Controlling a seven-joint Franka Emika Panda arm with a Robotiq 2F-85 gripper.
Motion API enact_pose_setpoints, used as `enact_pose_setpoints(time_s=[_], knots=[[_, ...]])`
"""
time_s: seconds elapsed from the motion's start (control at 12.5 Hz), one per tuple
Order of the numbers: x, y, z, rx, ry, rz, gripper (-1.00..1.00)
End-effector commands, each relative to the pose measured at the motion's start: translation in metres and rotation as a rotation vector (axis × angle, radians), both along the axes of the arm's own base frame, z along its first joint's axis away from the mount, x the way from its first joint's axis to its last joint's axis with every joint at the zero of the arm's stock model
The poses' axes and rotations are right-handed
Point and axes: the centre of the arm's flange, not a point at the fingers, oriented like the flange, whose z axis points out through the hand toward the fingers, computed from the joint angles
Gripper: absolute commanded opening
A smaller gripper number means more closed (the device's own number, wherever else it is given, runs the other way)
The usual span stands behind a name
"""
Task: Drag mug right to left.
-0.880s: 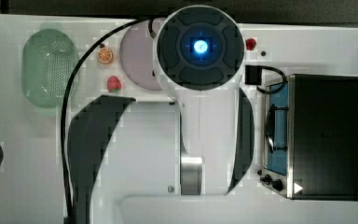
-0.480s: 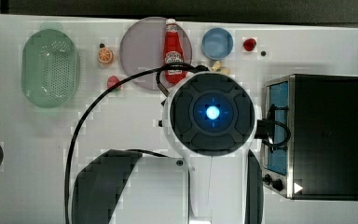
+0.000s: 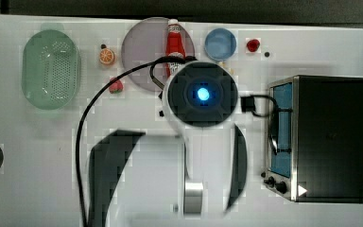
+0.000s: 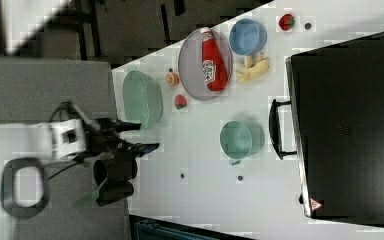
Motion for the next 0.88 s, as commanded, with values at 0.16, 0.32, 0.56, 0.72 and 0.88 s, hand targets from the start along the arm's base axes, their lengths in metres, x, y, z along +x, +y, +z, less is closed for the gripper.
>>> enact_pose_setpoints(time_s=[0.16,0.32,0.56,0.72,0.88], knots=[[-0.004,0.010,-0.111,0.036,0.085,0.425,1.00],[-0.008,0.010,-0.150,0.040,0.071,0.525,1.00],[-0.023,0.016,-0.212,0.045,0.107,0.560,1.00],[-0.025,0.019,-0.243,0.015,0.120,0.617,1.00],[-0.026,0.021,-0.271,0.020,0.118,0.628,1.00]])
